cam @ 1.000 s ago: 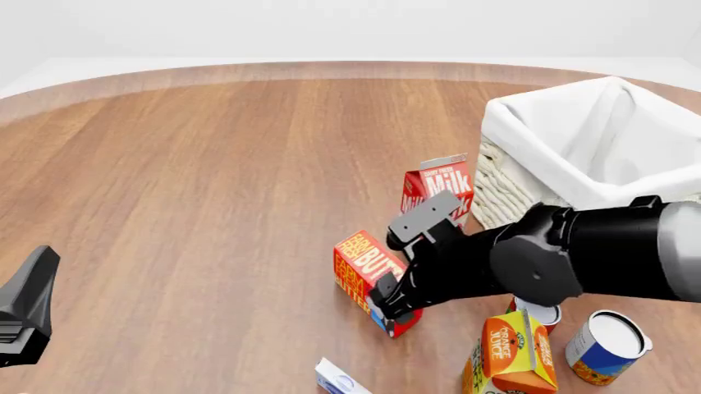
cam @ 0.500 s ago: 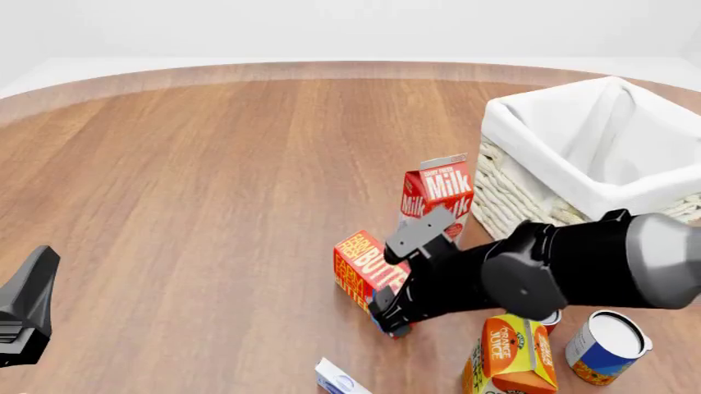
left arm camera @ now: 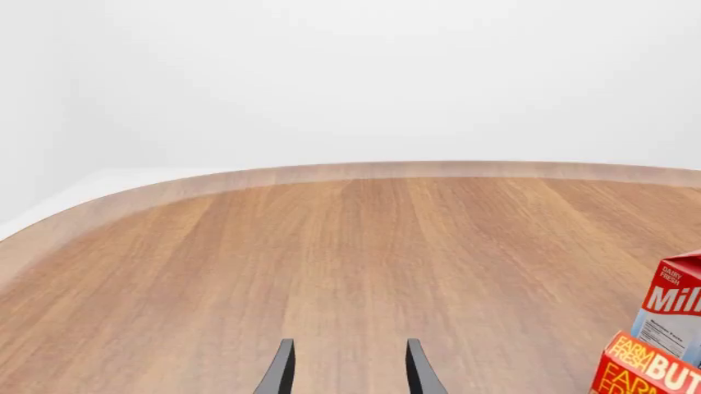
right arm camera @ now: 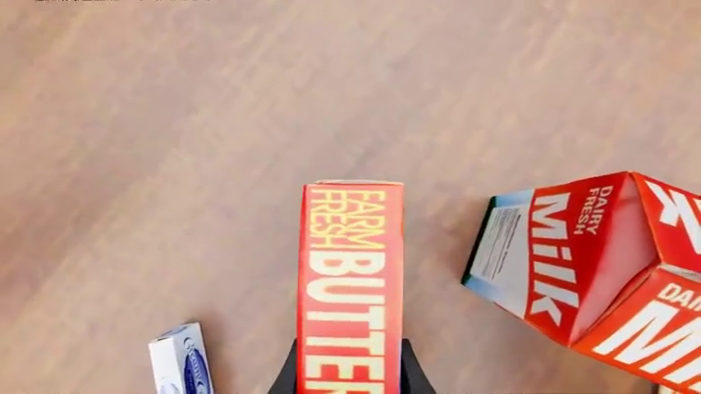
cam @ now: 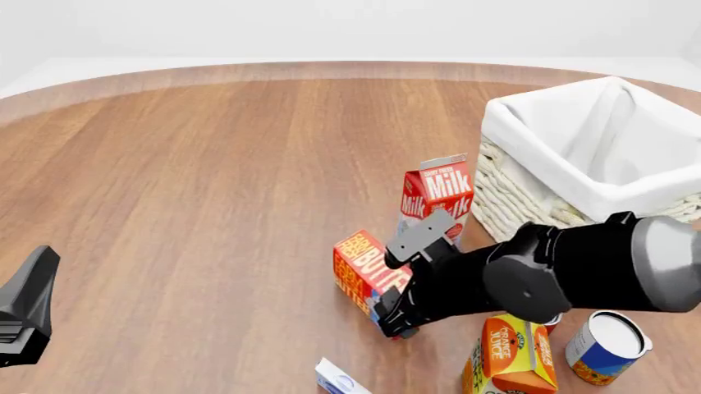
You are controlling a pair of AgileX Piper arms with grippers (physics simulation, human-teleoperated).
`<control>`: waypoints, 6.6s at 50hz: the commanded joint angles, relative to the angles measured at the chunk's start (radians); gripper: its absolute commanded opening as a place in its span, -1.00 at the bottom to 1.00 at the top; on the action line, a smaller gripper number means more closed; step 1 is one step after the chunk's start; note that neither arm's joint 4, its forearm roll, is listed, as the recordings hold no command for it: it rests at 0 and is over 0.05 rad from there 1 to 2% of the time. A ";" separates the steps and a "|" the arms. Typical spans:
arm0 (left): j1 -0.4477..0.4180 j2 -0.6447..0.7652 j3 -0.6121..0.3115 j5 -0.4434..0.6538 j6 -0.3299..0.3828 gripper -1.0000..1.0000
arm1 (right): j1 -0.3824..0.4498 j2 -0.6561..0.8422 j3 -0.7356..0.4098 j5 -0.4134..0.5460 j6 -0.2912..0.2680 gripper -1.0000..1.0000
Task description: Pick up the cream cheese box and the butter, and put them in the basket.
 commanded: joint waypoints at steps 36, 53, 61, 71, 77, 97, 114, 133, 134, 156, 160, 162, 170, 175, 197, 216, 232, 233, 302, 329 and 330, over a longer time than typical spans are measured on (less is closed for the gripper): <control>0.000 0.000 0.000 0.000 0.000 1.00 | 0.197 -0.253 -0.207 0.271 0.027 -1.00; 0.000 0.000 0.000 0.000 0.000 1.00 | 0.193 -0.373 -0.319 0.375 -0.010 -1.00; 0.000 0.000 0.000 0.000 0.000 1.00 | 0.145 -0.439 -0.400 0.426 -0.021 -1.00; 0.000 0.000 0.000 0.000 0.000 1.00 | 0.058 -0.529 -0.547 0.496 -0.046 -1.00; 0.000 0.000 0.000 0.000 0.000 1.00 | 0.016 -0.570 -0.595 0.505 -0.037 -1.00; 0.000 0.000 0.000 0.000 0.000 1.00 | -0.251 -0.631 -0.620 0.438 0.081 -1.00; 0.000 0.000 0.000 0.000 0.000 1.00 | -0.397 -0.689 -0.528 0.381 0.194 -1.00; 0.000 0.000 0.000 0.000 0.000 1.00 | -0.518 -0.685 -0.416 0.292 0.291 -1.00; 0.000 0.000 0.000 0.000 0.000 1.00 | -0.524 -0.681 -0.407 0.286 0.294 -1.00; 0.000 0.000 0.000 0.000 0.000 1.00 | -0.606 -0.657 -0.331 0.227 0.345 -1.00; 0.000 0.000 0.000 0.000 0.000 1.00 | -0.618 -0.655 -0.321 0.227 0.349 -1.00; 0.000 0.000 0.000 0.000 0.000 1.00 | -0.626 -0.655 -0.316 0.224 0.348 -1.00; 0.000 0.000 0.000 0.000 0.000 1.00 | -0.651 -0.640 -0.272 0.206 0.383 -1.00; 0.000 0.000 0.000 0.000 0.000 1.00 | -0.666 -0.627 -0.255 0.190 0.381 -1.00; 0.000 0.000 0.000 0.000 0.000 1.00 | -0.701 -0.630 -0.199 0.181 0.416 -1.00; 0.000 0.000 0.000 0.000 0.000 1.00 | -0.721 -0.558 -0.178 0.122 0.415 -1.00; 0.000 0.000 0.000 0.000 0.000 1.00 | -0.732 -0.576 -0.165 0.137 0.412 -1.00; 0.000 0.000 0.000 0.000 0.000 1.00 | -0.734 -0.577 -0.165 0.140 0.411 -1.00; 0.000 0.000 0.000 0.000 0.000 1.00 | -0.776 -0.527 -0.087 0.061 0.439 -1.00; 0.000 0.000 0.000 0.000 0.000 1.00 | -0.780 -0.512 -0.060 0.040 0.434 -1.00; 0.000 0.000 0.000 0.000 0.000 1.00 | -0.779 -0.513 -0.061 0.041 0.434 -1.00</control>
